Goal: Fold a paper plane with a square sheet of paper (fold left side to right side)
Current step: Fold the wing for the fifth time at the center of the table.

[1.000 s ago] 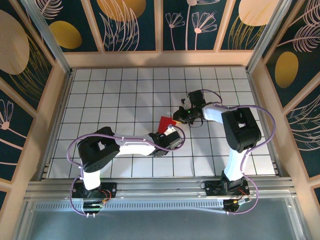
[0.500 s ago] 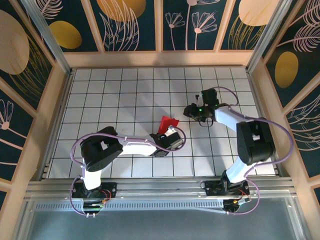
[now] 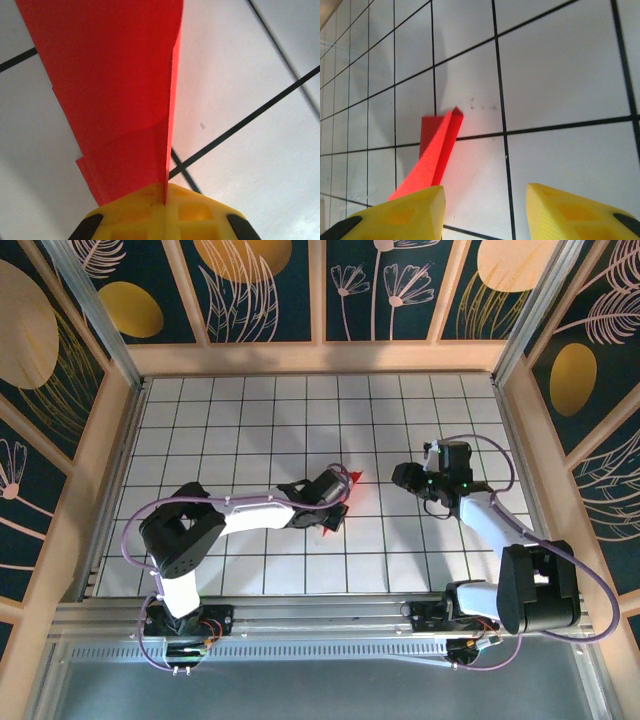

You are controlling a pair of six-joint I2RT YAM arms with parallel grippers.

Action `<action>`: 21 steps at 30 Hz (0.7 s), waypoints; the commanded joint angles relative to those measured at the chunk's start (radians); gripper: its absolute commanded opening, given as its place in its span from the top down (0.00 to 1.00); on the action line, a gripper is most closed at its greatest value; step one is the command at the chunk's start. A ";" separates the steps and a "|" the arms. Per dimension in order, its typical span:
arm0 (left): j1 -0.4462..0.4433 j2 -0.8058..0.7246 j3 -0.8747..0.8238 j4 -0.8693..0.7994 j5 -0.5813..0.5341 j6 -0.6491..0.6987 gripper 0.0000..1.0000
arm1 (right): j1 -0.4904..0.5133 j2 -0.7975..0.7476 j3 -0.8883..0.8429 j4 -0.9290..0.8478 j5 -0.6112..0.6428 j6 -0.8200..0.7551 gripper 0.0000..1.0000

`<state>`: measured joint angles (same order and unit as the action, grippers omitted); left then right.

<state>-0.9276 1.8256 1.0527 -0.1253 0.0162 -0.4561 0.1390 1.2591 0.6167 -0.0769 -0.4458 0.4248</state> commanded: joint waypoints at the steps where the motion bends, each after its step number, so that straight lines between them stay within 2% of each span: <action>1: 0.039 -0.019 -0.042 0.114 0.222 -0.121 1.00 | 0.010 -0.018 -0.048 0.114 -0.075 0.022 0.54; 4: 0.070 -0.009 -0.074 0.209 0.310 -0.196 1.00 | 0.032 -0.014 -0.081 0.156 -0.094 0.038 0.54; 12: 0.123 0.024 -0.173 0.448 0.438 -0.379 1.00 | 0.131 0.008 -0.161 0.335 -0.092 0.147 0.54; 21: 0.156 0.046 -0.288 0.745 0.516 -0.538 1.00 | 0.225 0.107 -0.185 0.501 -0.050 0.270 0.57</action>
<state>-0.7799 1.8515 0.7837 0.4538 0.4736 -0.9123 0.3370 1.3350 0.4343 0.3302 -0.5205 0.6361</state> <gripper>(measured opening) 0.046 0.436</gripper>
